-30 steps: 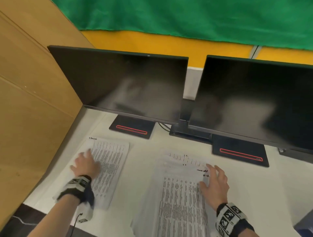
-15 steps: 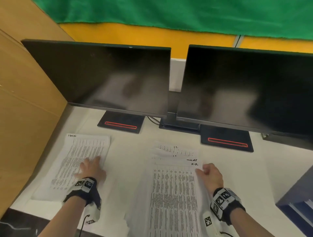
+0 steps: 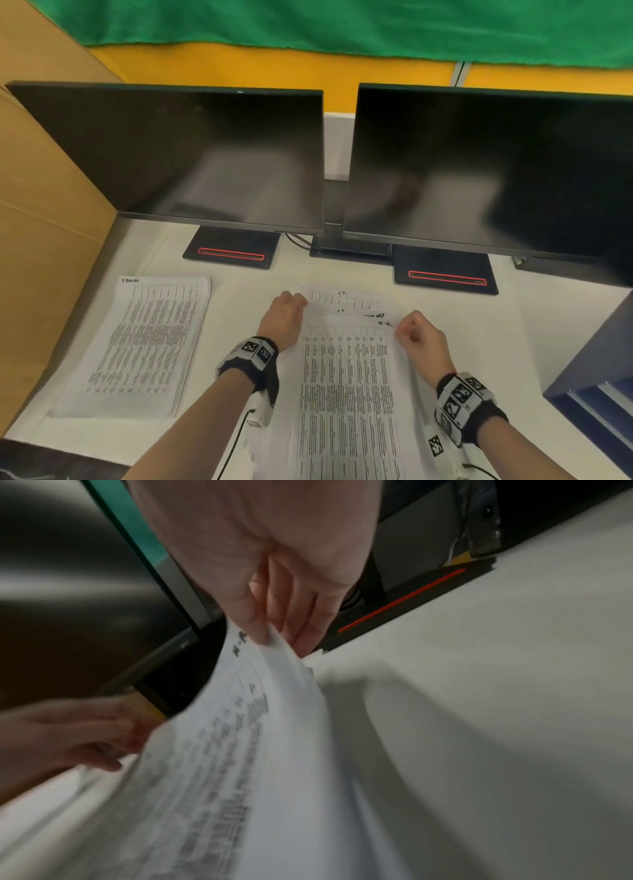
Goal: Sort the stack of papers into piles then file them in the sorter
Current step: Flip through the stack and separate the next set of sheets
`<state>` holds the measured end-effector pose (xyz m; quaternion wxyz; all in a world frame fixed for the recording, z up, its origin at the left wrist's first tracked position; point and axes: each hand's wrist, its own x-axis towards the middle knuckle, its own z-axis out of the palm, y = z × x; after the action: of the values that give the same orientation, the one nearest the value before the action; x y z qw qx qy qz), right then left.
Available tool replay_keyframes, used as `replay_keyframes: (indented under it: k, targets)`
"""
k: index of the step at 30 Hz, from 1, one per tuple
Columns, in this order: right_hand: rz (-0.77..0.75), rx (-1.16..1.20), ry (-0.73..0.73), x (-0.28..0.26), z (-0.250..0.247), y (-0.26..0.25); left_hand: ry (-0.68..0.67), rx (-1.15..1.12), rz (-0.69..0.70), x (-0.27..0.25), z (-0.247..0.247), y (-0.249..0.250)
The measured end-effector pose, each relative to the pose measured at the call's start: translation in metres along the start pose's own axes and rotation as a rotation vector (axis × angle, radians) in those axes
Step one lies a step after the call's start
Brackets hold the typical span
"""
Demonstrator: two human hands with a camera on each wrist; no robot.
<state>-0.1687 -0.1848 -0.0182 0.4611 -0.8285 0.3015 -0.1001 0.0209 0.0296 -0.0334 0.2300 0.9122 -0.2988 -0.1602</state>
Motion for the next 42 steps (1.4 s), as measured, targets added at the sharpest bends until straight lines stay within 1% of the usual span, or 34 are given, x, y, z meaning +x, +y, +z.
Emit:
replay_keyframes:
  k: [2, 4, 6, 9, 12, 14, 16, 19, 24, 26, 28, 29, 30, 32, 34, 36, 37, 38, 40, 41, 42]
  targets:
    - [0.0, 0.098, -0.067, -0.009, -0.004, 0.002, 0.007, -0.035, -0.015, 0.005, -0.006, -0.005]
    - [-0.027, 0.112, -0.156, -0.018, -0.005, 0.005, -0.022, -0.078, -0.02, 0.007, -0.013, -0.007]
    - [-0.057, 0.097, -0.216, -0.024, -0.002, 0.006, -0.042, -0.104, -0.006, 0.007, -0.019, -0.007]
    - [-0.04, 0.114, -0.22, -0.027, 0.006, 0.009, -0.062, -0.078, 0.025, 0.008, -0.022, -0.009]
    - [-0.004, 0.139, -0.2, -0.022, 0.013, 0.009, -0.136, 0.034, 0.04, 0.008, -0.021, -0.011]
    - [0.01, 0.105, -0.211, -0.019, 0.017, 0.01, -0.15, 0.1, 0.063, 0.007, -0.021, -0.008]
    - [0.017, 0.085, -0.201, -0.016, 0.019, 0.013, -0.118, 0.126, 0.083, 0.006, -0.023, -0.004]
    - [0.035, 0.095, -0.121, -0.013, 0.019, 0.012, -0.072, 0.146, 0.129, 0.005, -0.024, -0.001]
    - [0.046, 0.069, -0.041, -0.01, 0.019, 0.01, -0.045, 0.285, 0.262, 0.0, -0.025, -0.004]
    - [0.045, 0.073, -0.016, -0.008, 0.02, 0.013, 0.063, 0.294, 0.361, -0.003, -0.023, -0.01]
    - [0.046, 0.108, -0.005, -0.008, 0.02, 0.015, 0.173, 0.211, 0.396, -0.01, -0.022, -0.012]
    - [0.042, 0.141, -0.01, -0.008, 0.02, 0.015, 0.174, 0.118, 0.383, -0.014, -0.022, -0.011]
    - [0.037, 0.182, -0.026, -0.009, 0.019, 0.014, 0.134, 0.009, 0.364, -0.019, -0.024, -0.01]
    - [0.031, 0.264, -0.072, -0.01, 0.019, 0.014, -0.012, -0.144, 0.307, -0.024, -0.025, -0.009]
    - [0.056, 0.313, -0.101, -0.012, 0.019, 0.013, -0.125, -0.171, 0.269, -0.027, -0.024, -0.009]
    - [0.091, 0.326, -0.101, -0.012, 0.017, 0.012, -0.209, -0.177, 0.24, -0.028, -0.023, -0.007]
    - [0.1, 0.329, -0.104, -0.012, 0.016, 0.012, -0.222, -0.212, 0.219, -0.028, -0.023, -0.005]
    - [0.101, 0.34, -0.114, -0.013, 0.015, 0.013, -0.217, -0.27, 0.167, -0.027, -0.025, -0.003]
    - [0.095, 0.352, -0.14, -0.015, 0.013, 0.014, -0.172, -0.403, -0.004, -0.02, -0.026, -0.002]
    - [0.094, 0.351, -0.155, -0.015, 0.012, 0.013, -0.15, -0.407, -0.063, -0.017, -0.025, -0.003]
    - [0.091, 0.355, -0.172, -0.016, 0.011, 0.013, -0.147, -0.341, -0.085, -0.012, -0.025, -0.005]
